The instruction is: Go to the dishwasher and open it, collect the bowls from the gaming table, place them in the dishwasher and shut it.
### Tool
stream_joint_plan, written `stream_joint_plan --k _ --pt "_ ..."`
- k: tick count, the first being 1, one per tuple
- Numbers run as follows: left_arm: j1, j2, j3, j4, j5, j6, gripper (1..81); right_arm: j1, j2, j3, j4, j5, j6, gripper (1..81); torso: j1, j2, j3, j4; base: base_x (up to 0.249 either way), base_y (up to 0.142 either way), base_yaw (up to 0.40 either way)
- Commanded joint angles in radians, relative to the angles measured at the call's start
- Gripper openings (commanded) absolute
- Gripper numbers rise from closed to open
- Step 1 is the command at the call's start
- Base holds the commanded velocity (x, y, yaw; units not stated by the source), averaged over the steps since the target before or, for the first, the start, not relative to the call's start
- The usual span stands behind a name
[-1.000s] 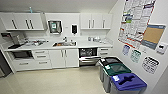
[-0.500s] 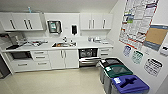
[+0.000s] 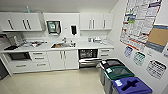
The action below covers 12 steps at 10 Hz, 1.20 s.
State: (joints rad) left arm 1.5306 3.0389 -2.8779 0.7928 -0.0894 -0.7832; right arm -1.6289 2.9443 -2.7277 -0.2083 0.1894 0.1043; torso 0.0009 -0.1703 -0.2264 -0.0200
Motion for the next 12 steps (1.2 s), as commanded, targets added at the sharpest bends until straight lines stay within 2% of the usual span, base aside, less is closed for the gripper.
stream_joint_plan --k 1,12 --pt "-0.037 -0.003 -0.003 -0.001 0.036 0.001 1.0 0.025 -0.012 -0.007 -0.013 -0.05 -0.005 1.0 0.0 0.0 0.0 0.0 0.101 0.0 0.0" --pt "-0.039 -0.005 -0.003 -0.003 0.03 0.001 1.0 0.031 -0.012 -0.009 -0.013 -0.051 -0.003 1.0 0.0 0.0 0.0 0.0 0.111 0.0 0.0"
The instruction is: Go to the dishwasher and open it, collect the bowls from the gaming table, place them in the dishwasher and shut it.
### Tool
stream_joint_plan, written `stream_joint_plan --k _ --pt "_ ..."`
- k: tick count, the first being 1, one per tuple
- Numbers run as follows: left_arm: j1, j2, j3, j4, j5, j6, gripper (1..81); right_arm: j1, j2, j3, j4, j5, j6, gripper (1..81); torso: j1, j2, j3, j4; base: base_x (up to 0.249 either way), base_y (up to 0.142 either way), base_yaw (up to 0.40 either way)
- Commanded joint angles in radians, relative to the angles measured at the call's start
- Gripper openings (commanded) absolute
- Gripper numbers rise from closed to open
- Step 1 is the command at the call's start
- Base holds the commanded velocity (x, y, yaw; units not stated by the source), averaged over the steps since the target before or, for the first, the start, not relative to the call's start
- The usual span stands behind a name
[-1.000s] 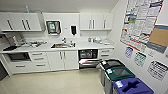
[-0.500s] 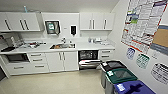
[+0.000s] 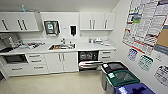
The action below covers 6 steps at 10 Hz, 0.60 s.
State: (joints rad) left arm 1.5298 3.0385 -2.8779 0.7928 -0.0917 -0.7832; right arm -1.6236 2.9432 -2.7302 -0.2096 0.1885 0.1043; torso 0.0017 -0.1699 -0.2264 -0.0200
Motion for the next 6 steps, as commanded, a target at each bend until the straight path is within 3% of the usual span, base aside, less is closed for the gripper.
stream_joint_plan --k 1,6 --pt "-0.036 -0.004 -0.003 -0.003 0.032 0.001 1.0 0.024 -0.011 -0.006 -0.011 -0.05 -0.005 1.0 0.0 0.0 0.0 0.0 0.09 0.0 0.0" --pt "-0.036 -0.004 -0.003 -0.001 0.032 0.001 1.0 0.023 -0.011 -0.006 -0.011 -0.05 -0.005 1.0 -0.001 0.0 0.0 0.0 0.082 0.0 0.0"
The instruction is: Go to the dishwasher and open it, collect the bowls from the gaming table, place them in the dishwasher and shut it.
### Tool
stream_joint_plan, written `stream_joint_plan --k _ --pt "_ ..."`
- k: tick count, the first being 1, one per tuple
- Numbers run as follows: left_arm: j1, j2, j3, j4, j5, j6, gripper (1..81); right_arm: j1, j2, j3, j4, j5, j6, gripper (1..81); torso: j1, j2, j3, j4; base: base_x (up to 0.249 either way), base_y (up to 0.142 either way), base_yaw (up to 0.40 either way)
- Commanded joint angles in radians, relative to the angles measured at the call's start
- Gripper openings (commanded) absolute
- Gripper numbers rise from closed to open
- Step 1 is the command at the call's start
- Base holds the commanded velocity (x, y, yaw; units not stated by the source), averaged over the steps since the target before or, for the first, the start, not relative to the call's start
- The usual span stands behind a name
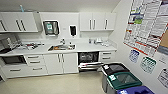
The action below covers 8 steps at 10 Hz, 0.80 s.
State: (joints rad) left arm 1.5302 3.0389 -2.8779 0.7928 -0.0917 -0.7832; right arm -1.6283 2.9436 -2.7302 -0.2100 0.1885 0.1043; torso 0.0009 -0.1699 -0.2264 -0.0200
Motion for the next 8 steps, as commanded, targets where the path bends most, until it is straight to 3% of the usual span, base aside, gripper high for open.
stream_joint_plan --k 1,8 --pt "-0.037 -0.005 -0.003 -0.001 0.032 0.001 1.0 0.027 -0.012 -0.006 -0.011 -0.05 -0.005 1.0 0.0 0.0 0.0 0.0 0.077 0.0 0.0" --pt "-0.037 -0.001 -0.003 -0.001 0.032 0.001 1.0 0.024 -0.007 -0.006 -0.011 -0.05 -0.005 1.0 0.0 0.0 0.0 0.0 0.078 0.0 0.0"
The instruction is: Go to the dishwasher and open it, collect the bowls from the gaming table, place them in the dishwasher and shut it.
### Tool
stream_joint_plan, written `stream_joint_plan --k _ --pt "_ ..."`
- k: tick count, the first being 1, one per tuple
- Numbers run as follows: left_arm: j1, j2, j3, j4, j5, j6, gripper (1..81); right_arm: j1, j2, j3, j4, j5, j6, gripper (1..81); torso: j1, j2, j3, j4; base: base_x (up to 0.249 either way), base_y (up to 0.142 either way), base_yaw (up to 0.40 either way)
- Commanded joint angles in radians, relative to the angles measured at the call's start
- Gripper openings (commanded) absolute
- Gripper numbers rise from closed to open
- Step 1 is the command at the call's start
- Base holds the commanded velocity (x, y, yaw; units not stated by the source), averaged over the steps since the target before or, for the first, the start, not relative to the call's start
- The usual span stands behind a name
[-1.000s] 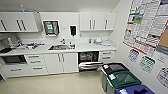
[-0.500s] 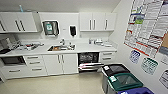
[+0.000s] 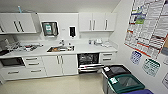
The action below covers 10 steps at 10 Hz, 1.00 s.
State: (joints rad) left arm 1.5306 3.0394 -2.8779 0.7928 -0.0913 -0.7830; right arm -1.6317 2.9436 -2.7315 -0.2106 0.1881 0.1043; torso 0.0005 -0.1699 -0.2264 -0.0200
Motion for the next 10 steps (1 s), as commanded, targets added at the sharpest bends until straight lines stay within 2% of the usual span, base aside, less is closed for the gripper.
stream_joint_plan --k 1,10 --pt "-0.037 0.0 -0.003 -0.001 0.031 0.001 1.0 0.026 -0.007 -0.005 -0.01 -0.05 -0.005 1.0 0.0 0.0 0.0 0.0 0.078 0.0 0.0" --pt "-0.039 -0.002 -0.003 -0.001 0.031 0.001 1.0 0.029 -0.005 -0.005 -0.009 -0.05 -0.015 1.0 0.0 0.0 0.0 0.0 0.109 0.0 0.0"
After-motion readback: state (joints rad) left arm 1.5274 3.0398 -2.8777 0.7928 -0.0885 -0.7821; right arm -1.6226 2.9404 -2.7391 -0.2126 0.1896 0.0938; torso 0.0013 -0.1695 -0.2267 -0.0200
